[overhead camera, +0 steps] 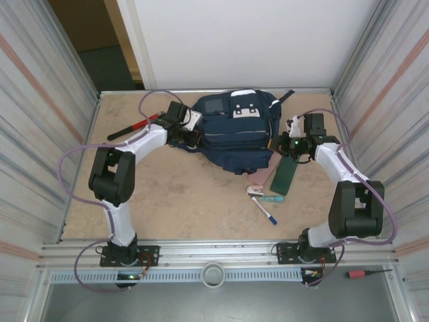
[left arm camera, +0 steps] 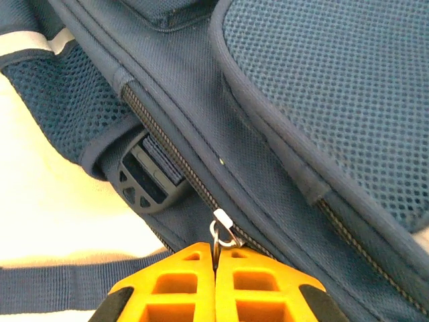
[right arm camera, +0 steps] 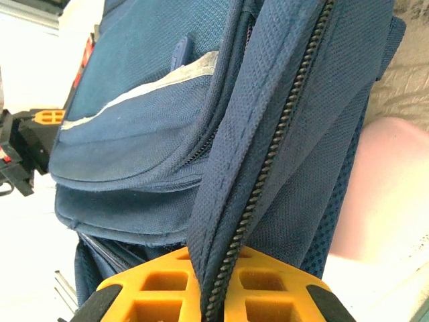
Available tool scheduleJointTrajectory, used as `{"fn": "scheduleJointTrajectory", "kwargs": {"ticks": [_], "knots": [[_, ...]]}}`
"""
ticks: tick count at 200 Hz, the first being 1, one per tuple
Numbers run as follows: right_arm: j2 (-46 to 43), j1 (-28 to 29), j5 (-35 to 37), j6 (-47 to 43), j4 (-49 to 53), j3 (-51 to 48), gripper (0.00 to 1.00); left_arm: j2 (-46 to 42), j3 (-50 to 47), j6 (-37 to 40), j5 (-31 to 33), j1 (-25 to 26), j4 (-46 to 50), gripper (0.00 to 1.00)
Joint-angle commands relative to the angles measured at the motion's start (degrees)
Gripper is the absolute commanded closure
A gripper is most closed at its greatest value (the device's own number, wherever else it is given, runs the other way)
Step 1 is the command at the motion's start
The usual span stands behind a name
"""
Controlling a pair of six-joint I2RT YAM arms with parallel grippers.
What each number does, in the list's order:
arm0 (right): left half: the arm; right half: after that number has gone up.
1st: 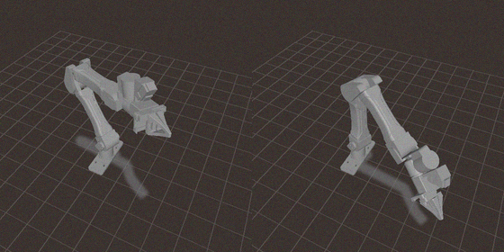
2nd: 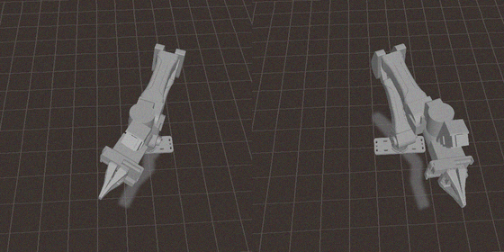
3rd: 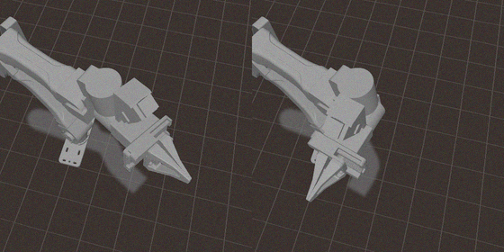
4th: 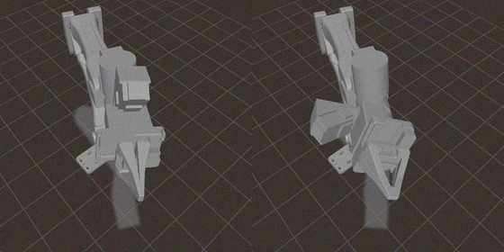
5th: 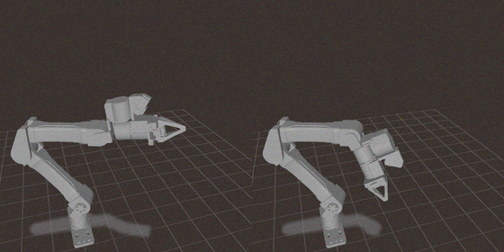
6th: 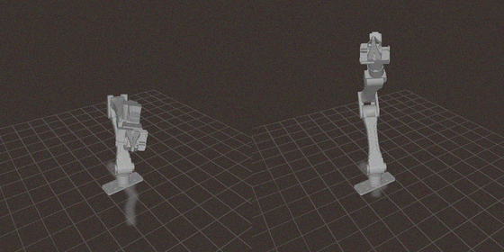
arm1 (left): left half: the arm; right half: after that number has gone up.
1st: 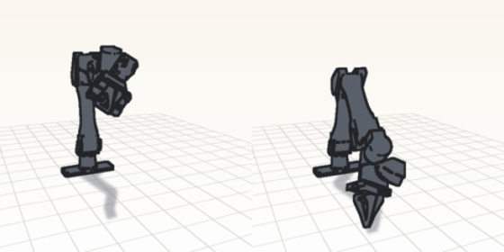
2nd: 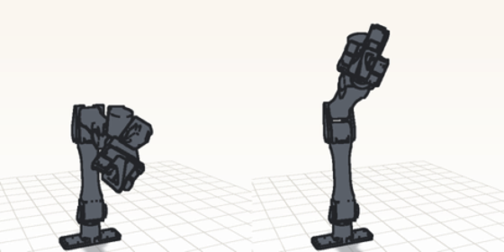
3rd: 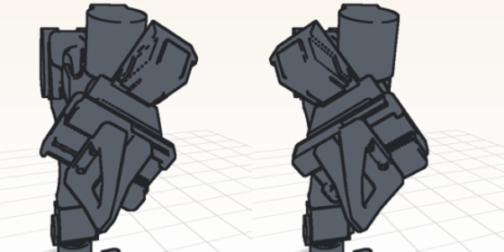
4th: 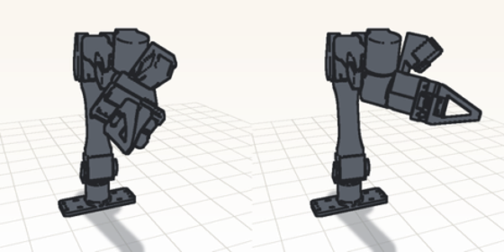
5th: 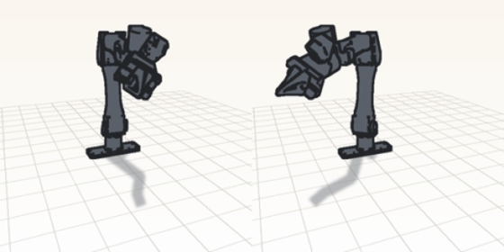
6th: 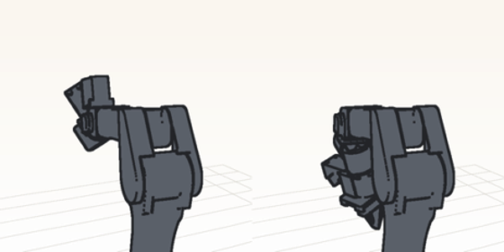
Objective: Pack the student bag
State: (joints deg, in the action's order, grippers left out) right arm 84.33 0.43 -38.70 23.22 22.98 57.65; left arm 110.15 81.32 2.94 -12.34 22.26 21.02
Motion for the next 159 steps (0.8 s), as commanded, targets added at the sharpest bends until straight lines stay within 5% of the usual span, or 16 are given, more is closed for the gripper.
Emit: {"fn": "scheduleJointTrajectory", "kwargs": {"ticks": [1,99,138,159], "knots": [[0.0,-1.3,-1.8,-2.8,0.4,3.3,1.0,2.6,2.7,3.3,1.3,-2.6,-2.9,1.0],[2.7,-0.6,-2.7,-4.5,2.1,4.1,1.0,12.1,11.2,4.2,5.9,-2.5,-5.8,0.93],[3.7,0.3,-1.6,-4.9,2.7,4.3,1.0,2.1,2.9,2.8,6.5,-2.6,-8.4,0.64],[4.3,1.3,-1.3,-5.0,2.8,4.7,1.0,-6.6,-5.6,2.9,1.7,-2.0,-13.3,0.51]]}}
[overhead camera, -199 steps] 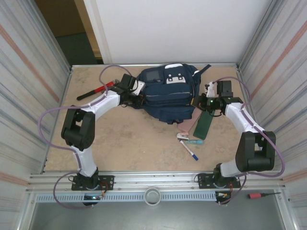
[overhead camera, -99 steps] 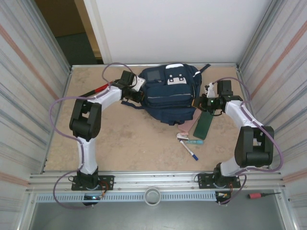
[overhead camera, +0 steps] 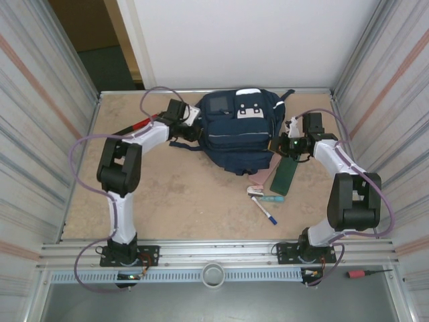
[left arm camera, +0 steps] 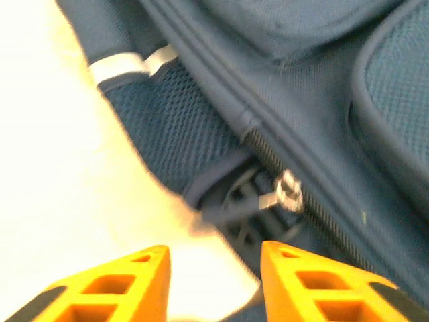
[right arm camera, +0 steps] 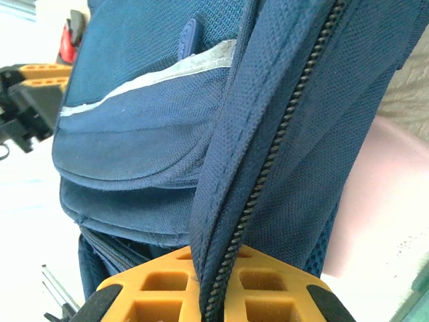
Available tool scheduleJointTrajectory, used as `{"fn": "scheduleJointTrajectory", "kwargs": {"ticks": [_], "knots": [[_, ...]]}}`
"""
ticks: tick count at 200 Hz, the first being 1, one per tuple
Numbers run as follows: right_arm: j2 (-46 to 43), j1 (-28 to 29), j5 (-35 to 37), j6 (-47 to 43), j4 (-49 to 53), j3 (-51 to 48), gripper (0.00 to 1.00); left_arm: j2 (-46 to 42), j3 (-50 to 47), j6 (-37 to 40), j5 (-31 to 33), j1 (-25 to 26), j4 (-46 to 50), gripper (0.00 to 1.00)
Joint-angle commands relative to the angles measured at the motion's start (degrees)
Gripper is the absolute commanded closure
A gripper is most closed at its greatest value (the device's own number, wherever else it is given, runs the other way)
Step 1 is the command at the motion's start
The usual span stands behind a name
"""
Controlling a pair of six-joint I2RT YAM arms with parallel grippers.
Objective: Pack the student bag
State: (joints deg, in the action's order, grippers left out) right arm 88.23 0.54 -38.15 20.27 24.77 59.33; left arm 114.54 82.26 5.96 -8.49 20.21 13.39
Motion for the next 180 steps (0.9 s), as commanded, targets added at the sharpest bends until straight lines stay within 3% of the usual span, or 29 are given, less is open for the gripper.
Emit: {"fn": "scheduleJointTrajectory", "kwargs": {"ticks": [1,33,63,109,161,180], "knots": [[0.4,1.2,-1.8,-2.1,1.1,3.0,1.0,-11.4,-6.9,0.0,-2.5,0.1,-5.9,0.5],[0.9,1.5,-1.5,-2.3,1.0,3.1,1.0,-18.5,-11.8,9.8,-5.0,6.8,-6.8,0.29],[1.1,2.0,-1.3,-2.3,0.8,3.2,1.0,-16.6,-7.5,19.0,-3.4,14.9,-1.6,0.21],[1.1,2.5,-1.1,-2.4,0.9,3.2,1.0,-5.1,6.9,23.6,1.5,20.0,7.8,0.19],[1.1,2.6,-0.6,-2.8,1.1,3.2,1.0,2.9,17.3,22.8,-2.4,20.0,13.2,0.21],[1.3,2.8,-0.6,-2.8,1.2,3.3,1.0,5.2,21.1,22.5,-3.5,19.8,15.8,0.26]]}}
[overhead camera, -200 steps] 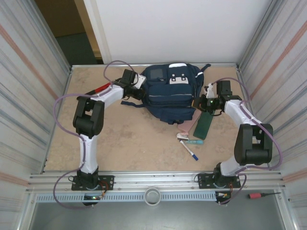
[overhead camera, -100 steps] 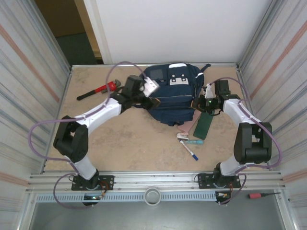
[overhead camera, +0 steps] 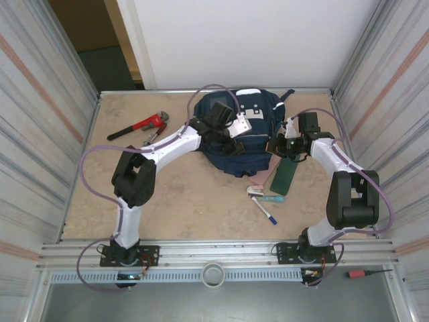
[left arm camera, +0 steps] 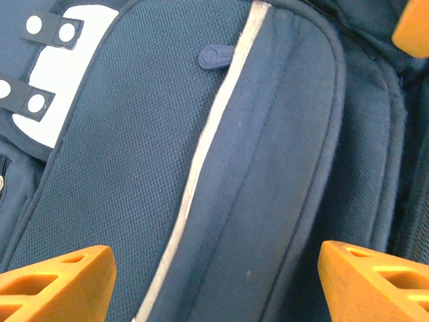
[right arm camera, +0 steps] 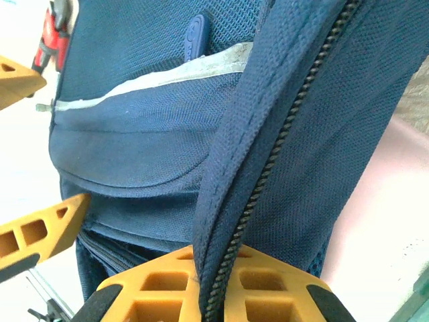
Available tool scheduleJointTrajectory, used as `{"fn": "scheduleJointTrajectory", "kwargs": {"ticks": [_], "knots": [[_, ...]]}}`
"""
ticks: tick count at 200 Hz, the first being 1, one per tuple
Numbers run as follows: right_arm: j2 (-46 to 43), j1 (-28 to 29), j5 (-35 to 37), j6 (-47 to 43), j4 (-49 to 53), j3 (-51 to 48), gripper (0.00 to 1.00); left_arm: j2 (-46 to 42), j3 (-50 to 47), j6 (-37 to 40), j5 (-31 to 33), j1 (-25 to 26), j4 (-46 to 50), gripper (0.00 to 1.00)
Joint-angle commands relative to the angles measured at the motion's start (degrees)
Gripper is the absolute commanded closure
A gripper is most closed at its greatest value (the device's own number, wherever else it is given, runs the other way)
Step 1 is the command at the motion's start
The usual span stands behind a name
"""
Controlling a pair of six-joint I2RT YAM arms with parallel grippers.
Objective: Pack the student bag
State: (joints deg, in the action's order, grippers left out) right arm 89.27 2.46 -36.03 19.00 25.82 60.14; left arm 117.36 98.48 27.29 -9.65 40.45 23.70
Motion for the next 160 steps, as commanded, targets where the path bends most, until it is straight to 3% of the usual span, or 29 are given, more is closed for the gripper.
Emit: {"fn": "scheduleJointTrajectory", "kwargs": {"ticks": [1,21,52,66,81,99,120,160], "knots": [[0.3,0.8,-2.7,-1.5,0.1,2.5,1.0,3.1,5.0,1.2,-2.3,-0.5,5.7,0.26],[0.2,0.8,-2.5,-1.6,0.1,2.4,1.0,6.4,8.2,1.6,-3.0,-0.7,8.4,0.29],[0.5,0.9,-2.5,-1.3,-0.1,2.6,1.0,8.9,9.9,3.6,-2.5,-0.8,9.3,0.22],[0.7,1.1,-2.4,-1.0,-0.4,2.7,1.0,10.1,11.4,3.5,-1.6,-0.8,9.3,0.26],[1.1,1.5,-2.3,-0.6,-0.7,3.0,1.0,10.9,12.8,3.0,-0.6,-0.8,9.2,0.39],[1.6,1.8,-1.8,-0.1,-0.8,3.7,1.0,10.3,13.0,2.2,0.1,-1.1,8.9,0.63],[2.2,2.7,-0.7,0.6,-0.9,4.7,1.0,6.5,10.9,0.5,-0.8,-2.4,8.7,1.0],[4.5,5.9,6.0,0.7,0.9,7.1,0.78,-6.3,2.0,-8.1,-8.6,-7.1,0.4,1.0]]}}
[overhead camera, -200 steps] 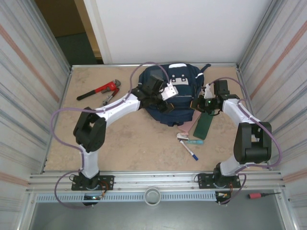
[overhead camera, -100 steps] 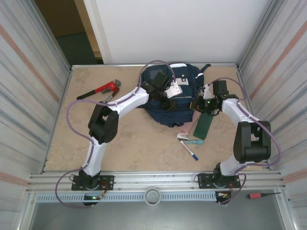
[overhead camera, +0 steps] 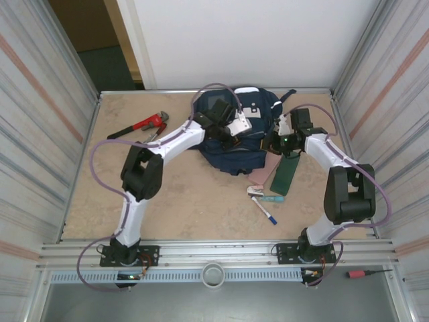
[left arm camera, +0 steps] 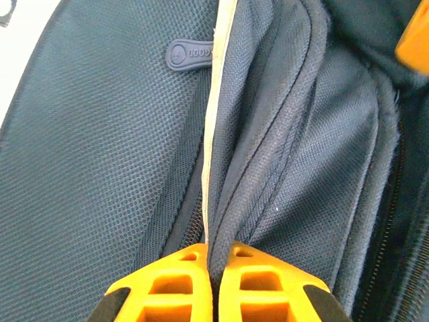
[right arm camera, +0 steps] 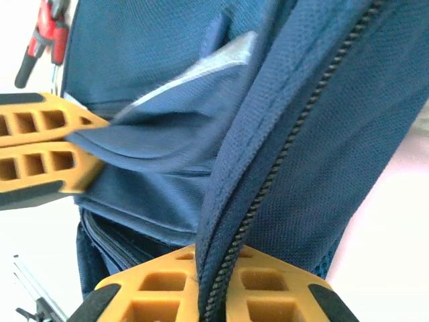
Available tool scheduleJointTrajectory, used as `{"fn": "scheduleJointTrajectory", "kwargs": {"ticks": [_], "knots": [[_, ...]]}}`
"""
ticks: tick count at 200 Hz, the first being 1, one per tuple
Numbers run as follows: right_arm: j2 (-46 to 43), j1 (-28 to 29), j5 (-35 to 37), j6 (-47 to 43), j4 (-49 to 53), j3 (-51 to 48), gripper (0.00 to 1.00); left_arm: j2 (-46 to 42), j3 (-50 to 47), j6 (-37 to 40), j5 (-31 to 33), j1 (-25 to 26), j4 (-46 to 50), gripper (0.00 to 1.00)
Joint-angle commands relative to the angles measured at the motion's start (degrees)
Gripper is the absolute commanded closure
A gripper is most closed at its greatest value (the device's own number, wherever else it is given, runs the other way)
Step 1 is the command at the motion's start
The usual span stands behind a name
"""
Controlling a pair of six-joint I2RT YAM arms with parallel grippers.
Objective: Pack the student bag
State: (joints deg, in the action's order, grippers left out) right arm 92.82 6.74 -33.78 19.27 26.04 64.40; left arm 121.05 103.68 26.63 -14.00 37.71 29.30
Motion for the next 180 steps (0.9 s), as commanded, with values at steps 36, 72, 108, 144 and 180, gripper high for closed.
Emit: {"fn": "scheduleJointTrajectory", "kwargs": {"ticks": [36,72,108,144,180], "knots": [[-5.9,2.1,16.6,0.9,1.9,-2.2,0.49,-13.1,-3.6,-14.0,-7.4,-7.4,-7.3,1.0],[-17.3,1.6,35.1,3.7,4.5,-11.0,0.19,-12.6,-2.3,-14.6,-9.7,-8.6,-6.5,1.0],[-18.1,0.7,39.3,7.7,5.8,-15.6,0.01,-12.6,-2.4,-14.8,-11.6,-8.9,-7.4,1.0],[-13.5,4.6,41.0,10.6,6.1,-15.2,0.01,-12.2,-2.8,-14.8,-12.1,-9.0,-7.6,1.0],[-10.6,5.7,41.7,11.6,5.5,-16.5,0.01,-13.1,-4.9,-15.3,-13.4,-9.0,-9.5,1.0]]}}
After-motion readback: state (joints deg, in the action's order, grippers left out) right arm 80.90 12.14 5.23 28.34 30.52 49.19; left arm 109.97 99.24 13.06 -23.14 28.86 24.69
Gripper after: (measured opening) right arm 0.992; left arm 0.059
